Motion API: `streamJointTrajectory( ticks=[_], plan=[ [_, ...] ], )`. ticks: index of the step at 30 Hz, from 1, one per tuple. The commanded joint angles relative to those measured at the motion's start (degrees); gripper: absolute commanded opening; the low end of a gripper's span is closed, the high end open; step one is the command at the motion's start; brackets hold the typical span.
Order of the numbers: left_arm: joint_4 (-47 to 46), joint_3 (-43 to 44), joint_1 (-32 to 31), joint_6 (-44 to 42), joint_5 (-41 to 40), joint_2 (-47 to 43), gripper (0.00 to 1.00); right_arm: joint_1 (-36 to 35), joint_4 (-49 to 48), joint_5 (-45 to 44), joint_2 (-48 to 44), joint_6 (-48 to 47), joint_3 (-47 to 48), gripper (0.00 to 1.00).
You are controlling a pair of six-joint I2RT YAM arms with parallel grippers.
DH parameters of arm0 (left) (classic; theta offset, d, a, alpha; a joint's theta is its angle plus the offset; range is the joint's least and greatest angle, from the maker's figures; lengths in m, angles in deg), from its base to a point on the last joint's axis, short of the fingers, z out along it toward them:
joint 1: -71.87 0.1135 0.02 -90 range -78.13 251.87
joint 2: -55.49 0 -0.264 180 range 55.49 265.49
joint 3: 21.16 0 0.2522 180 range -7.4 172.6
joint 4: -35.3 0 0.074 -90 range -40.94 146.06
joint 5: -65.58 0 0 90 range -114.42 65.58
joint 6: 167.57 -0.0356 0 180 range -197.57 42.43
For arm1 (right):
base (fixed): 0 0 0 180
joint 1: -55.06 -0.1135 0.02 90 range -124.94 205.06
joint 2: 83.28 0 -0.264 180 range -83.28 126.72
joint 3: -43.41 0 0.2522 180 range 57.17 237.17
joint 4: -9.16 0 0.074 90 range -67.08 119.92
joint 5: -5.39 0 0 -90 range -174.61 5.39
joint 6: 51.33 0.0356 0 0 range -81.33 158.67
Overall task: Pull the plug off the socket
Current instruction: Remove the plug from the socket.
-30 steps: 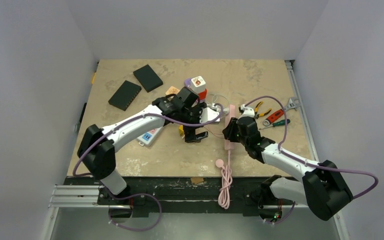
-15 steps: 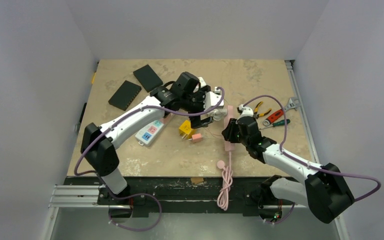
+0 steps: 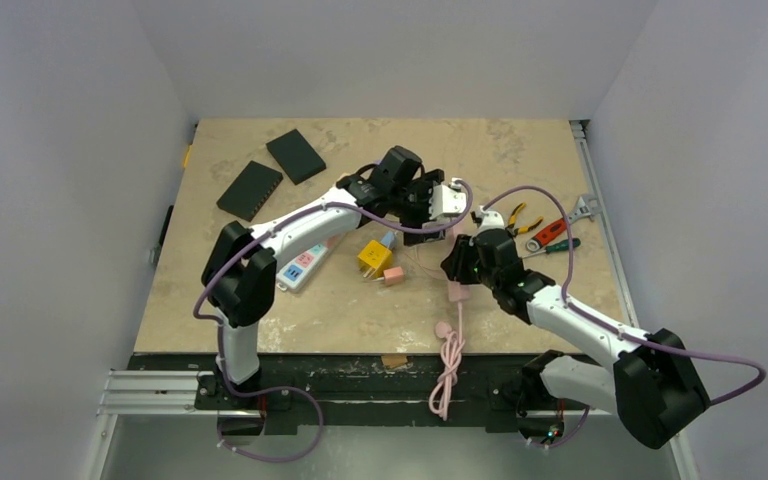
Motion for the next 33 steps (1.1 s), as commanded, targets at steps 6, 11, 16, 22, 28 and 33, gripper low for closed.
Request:
streamJointTrajectory(
  ticks=[6,11,16,22,28,33],
  plan=[
    [-2.98,3.86,-0.31,-4.57,5.40,2.85,0.88,-0.43,-4.15,3.34,-1.56,-1.77,5.11,0.00],
    [-2.08,4.72,-0.31,-5.32,4.45,4.50,0.72,-0.74,-4.24,3.55,-2.00,-1.53,6.21,0.00],
    [0.69,7.00,-0.31,-5.07,3.80,6.32,0.38,-0.92,-4.61,3.62,-1.25,-1.34,7.29,0.00],
    [0.42,7.33,0.71,-4.49,1.24,6.20,0.00,-0.92,-4.08,1.68,-0.56,-1.46,7.00,0.00],
    [0.25,7.08,3.53,-2.45,1.33,4.83,0.00,-0.45,-1.84,-2.76,2.62,-1.02,8.65,0.00],
    [0.41,4.72,6.17,-2.88,2.33,2.62,0.00,2.37,-1.10,-2.03,9.35,-1.09,11.13,0.00]
  ],
)
